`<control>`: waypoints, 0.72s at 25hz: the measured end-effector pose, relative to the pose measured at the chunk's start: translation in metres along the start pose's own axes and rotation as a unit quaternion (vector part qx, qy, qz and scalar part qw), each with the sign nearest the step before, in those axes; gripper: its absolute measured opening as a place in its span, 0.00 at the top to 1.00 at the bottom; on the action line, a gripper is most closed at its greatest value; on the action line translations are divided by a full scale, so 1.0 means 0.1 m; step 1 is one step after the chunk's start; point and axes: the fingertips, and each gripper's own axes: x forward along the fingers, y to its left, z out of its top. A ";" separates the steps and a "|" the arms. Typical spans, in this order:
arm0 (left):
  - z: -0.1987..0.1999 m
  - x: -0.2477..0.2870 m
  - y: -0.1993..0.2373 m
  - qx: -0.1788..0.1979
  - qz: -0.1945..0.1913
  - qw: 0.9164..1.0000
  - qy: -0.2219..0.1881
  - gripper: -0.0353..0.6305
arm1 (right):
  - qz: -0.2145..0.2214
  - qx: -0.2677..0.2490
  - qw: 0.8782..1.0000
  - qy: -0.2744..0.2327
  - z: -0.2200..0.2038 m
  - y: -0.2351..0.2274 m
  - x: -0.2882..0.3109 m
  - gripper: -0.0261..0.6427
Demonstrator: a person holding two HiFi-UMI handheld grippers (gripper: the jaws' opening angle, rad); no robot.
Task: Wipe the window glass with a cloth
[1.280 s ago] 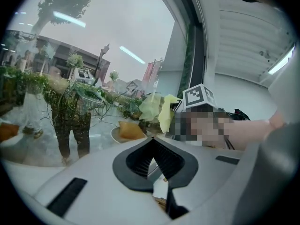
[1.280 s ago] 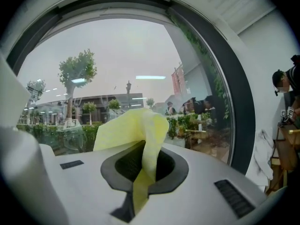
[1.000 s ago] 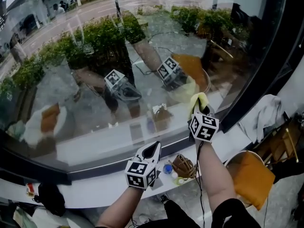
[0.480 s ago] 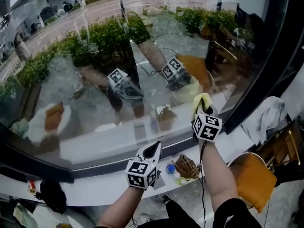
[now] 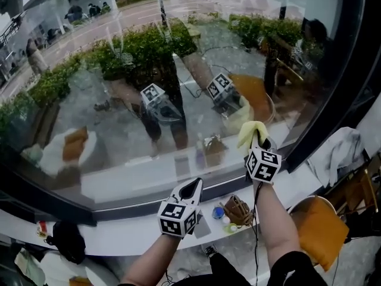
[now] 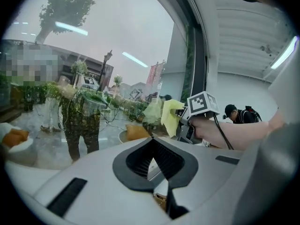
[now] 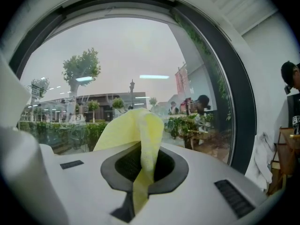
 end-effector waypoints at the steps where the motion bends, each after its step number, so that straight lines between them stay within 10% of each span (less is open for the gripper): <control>1: 0.02 -0.03 0.01 0.000 0.002 1.000 -0.002 0.94 | 0.002 -0.001 1.000 -0.001 0.00 0.03 -0.03 0.91; 18: 0.14 -0.93 0.26 -0.008 0.061 0.997 -0.036 0.94 | 0.091 -0.010 0.996 -0.006 0.01 1.12 -0.72 0.91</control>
